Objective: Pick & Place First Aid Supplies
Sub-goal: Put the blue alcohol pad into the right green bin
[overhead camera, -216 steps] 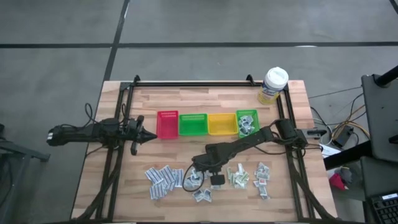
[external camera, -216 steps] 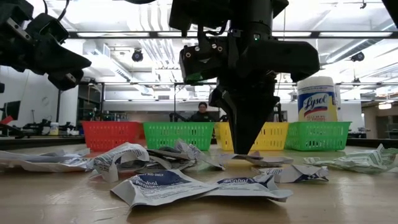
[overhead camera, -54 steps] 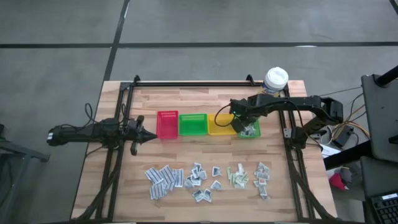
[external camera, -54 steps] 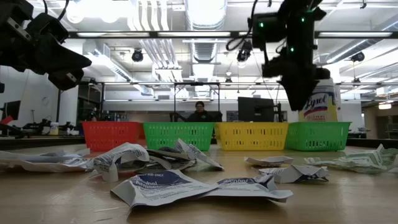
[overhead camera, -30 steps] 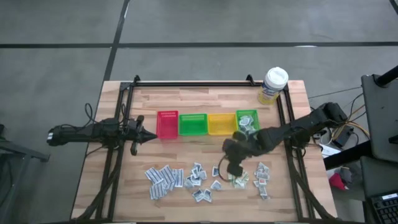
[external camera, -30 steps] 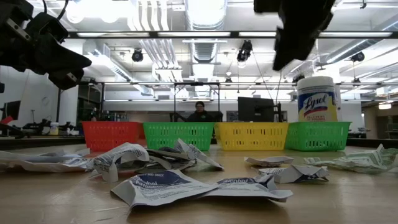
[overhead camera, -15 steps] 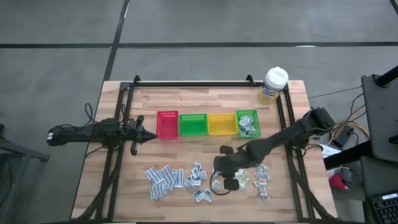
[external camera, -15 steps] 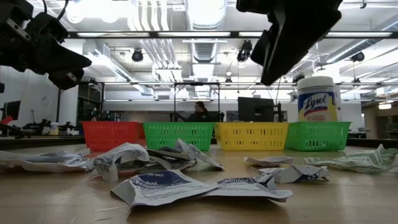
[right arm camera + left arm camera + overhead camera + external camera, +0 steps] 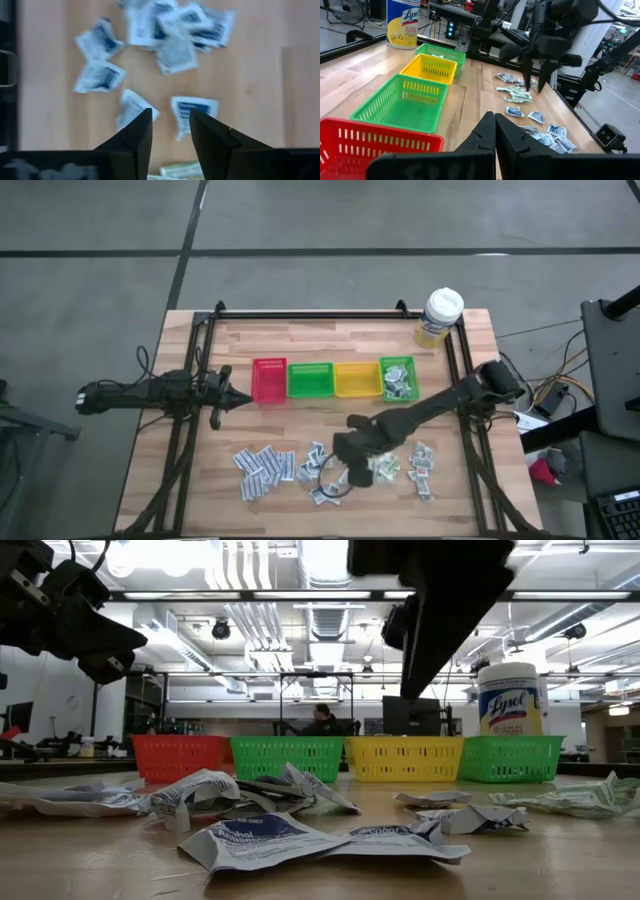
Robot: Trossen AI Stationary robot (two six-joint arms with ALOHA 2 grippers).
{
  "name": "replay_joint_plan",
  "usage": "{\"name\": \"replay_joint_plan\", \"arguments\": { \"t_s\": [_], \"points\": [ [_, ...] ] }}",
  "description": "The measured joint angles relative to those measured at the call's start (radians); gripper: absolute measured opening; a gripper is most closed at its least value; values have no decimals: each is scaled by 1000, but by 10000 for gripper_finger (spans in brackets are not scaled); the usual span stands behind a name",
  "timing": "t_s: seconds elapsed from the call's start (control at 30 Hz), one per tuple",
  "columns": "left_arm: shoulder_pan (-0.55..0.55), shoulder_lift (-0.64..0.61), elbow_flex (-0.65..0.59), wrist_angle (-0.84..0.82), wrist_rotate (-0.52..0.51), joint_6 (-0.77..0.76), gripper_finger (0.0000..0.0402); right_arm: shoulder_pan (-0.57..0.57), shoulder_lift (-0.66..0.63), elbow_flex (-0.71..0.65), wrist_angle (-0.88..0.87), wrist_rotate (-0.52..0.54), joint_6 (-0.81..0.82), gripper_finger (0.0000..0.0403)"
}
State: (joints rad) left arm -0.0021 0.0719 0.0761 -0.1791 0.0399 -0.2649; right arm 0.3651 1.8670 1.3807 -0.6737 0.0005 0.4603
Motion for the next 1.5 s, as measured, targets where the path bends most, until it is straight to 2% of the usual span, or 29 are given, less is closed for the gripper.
{"name": "replay_joint_plan", "arguments": {
  "t_s": [0.37, 0.47, 0.67, 1.1, 1.5],
  "points": [
    [0, 0, 0, 1, 0, -1, 0, -73, 170, 155, -296, 1, 224, 133],
    [0, 0, 0, 2, 0, 0, 0, -82, 198, 157, -298, -10, 253, 138],
    [0, 0, 0, 2, 0, 0, 0, -94, 223, 157, -295, -101, 302, 144],
    [0, 0, 0, 2, 0, 0, 0, -97, 223, 155, -261, -106, 404, 157],
    [0, 0, 0, 3, 1, 0, 0, -98, 290, 158, -266, -55, 423, 141]
  ]
}}
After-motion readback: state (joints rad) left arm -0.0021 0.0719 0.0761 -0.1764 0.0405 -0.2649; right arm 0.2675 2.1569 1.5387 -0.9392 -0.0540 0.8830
